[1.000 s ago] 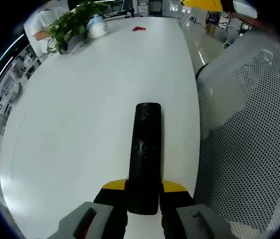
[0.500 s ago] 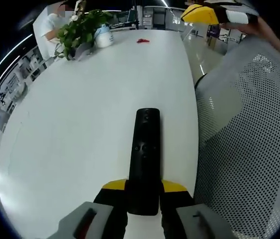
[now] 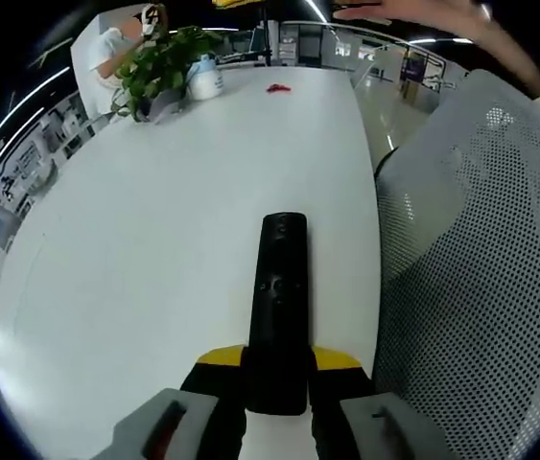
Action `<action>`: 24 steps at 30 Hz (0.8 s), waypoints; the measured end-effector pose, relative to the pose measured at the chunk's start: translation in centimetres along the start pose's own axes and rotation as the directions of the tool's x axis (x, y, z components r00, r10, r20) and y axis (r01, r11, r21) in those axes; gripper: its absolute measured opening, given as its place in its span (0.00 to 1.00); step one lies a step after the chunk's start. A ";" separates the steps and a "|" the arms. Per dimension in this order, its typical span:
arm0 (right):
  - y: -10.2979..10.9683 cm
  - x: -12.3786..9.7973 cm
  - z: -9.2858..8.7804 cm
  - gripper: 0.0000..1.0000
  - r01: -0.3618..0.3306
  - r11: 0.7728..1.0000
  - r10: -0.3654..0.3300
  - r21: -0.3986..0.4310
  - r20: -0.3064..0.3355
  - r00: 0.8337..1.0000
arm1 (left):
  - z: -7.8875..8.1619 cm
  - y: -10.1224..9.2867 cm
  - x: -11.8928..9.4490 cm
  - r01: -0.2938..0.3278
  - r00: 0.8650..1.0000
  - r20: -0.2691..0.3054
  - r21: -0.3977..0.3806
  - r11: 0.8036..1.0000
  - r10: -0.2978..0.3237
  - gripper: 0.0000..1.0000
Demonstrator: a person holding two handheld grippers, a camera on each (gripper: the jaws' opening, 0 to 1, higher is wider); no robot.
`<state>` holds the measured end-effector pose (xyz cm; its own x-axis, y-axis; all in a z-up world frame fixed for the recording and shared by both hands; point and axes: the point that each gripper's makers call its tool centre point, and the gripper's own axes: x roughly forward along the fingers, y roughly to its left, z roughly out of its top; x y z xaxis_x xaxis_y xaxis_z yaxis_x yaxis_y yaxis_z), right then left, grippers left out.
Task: Press the specified remote control buttons in sequence, fully releasing each button before pressing the next.
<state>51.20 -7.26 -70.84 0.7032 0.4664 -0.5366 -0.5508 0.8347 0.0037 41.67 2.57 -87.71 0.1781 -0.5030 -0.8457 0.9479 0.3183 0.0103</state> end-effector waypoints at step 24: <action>0.8 4.9 -10.5 0.00 -0.047 0.988 0.088 0.147 -0.288 0.954 | 0.1 0.1 0.0 0.040 0.998 0.039 0.034 0.999 -0.041 0.24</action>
<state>49.48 -7.38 -82.30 0.4931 0.4338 -0.7541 -0.5109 0.8460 0.1526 41.79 2.54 -87.70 0.1490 -0.5466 -0.8240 0.9628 0.2703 -0.0052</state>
